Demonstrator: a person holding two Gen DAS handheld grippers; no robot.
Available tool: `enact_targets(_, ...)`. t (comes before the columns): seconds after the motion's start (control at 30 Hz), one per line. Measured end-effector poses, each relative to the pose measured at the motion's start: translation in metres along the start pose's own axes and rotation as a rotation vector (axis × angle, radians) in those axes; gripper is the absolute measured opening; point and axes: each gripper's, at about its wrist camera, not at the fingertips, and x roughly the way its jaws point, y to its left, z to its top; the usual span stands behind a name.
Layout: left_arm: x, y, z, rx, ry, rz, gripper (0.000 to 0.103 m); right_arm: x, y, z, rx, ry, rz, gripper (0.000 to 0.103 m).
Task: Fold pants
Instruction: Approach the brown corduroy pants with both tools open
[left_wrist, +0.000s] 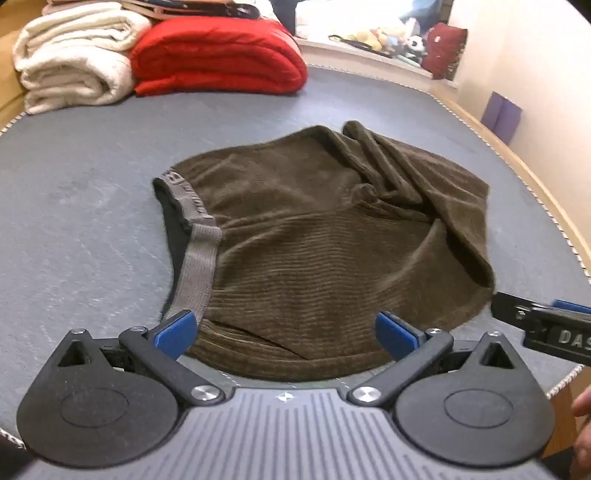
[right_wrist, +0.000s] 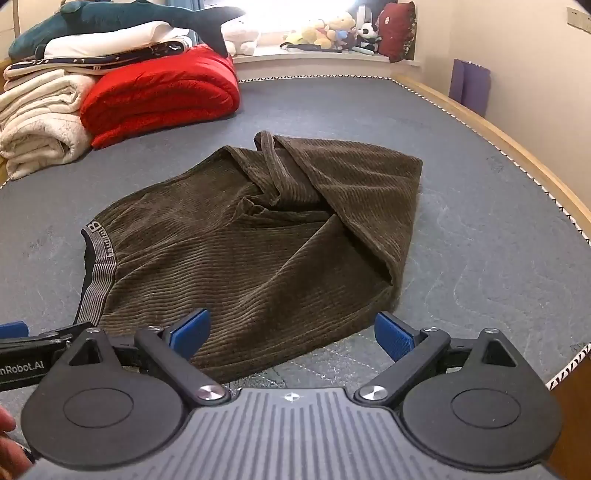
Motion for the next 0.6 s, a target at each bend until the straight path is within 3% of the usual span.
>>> enact_targets(0.6, 0.0005, -0.0061, -0.0011, 0.055, -0.005, -0.032, 0.103, 0.0038, 0.0041, 0.0003, -0.016, 0.003, -0.002, 0.096)
